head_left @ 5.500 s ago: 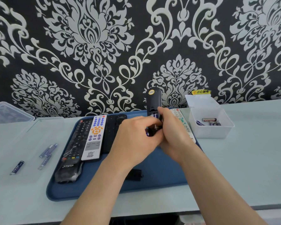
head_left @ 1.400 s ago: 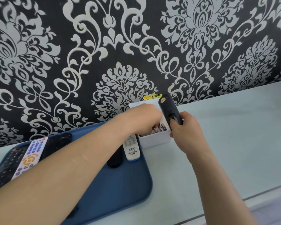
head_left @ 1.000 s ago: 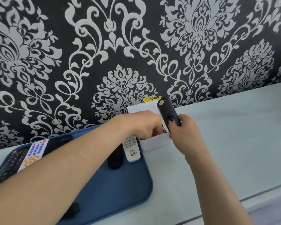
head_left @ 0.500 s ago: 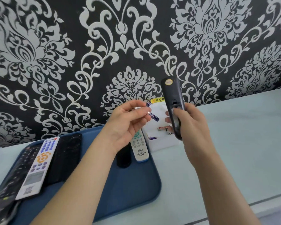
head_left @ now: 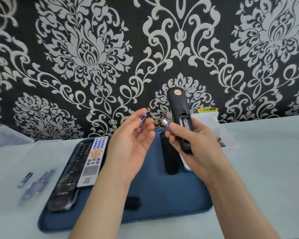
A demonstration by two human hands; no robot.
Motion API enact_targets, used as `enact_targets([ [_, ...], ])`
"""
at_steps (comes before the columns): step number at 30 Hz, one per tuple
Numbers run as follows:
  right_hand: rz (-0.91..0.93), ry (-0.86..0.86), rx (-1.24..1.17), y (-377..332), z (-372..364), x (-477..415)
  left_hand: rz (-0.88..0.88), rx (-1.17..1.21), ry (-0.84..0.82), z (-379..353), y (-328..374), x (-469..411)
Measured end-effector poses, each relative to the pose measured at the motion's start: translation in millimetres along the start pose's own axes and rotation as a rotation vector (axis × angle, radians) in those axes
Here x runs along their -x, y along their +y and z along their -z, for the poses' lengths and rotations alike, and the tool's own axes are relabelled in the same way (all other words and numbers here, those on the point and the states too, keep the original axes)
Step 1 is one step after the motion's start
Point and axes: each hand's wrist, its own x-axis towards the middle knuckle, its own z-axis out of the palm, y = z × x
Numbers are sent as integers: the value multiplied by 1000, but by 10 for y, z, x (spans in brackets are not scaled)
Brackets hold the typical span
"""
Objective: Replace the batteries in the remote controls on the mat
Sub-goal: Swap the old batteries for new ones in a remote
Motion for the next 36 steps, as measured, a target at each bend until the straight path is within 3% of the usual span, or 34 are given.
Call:
enact_targets([
  [3,-66,-11,-19,140,-158,-38,42,44,63,185,64,81],
  [8,-133,-41,50,388,-408,-86,-187,-617,28,427,102,142],
  [11,-150,-17,57,454,-478,-106,-389,-1021,87,496,98,150],
  [19,-106,-52,123,642,-595,-150,-537,-1285,122,705,183,121],
  [30,-105,6,117,650,-583,-153,-545,-969,178,697,275,140],
  [33,-71,-14,260,651,-579,-138,-603,-826,187,662,337,164],
  [36,-53,-2,313,680,-583,-139,-640,-867,129,582,276,205],
])
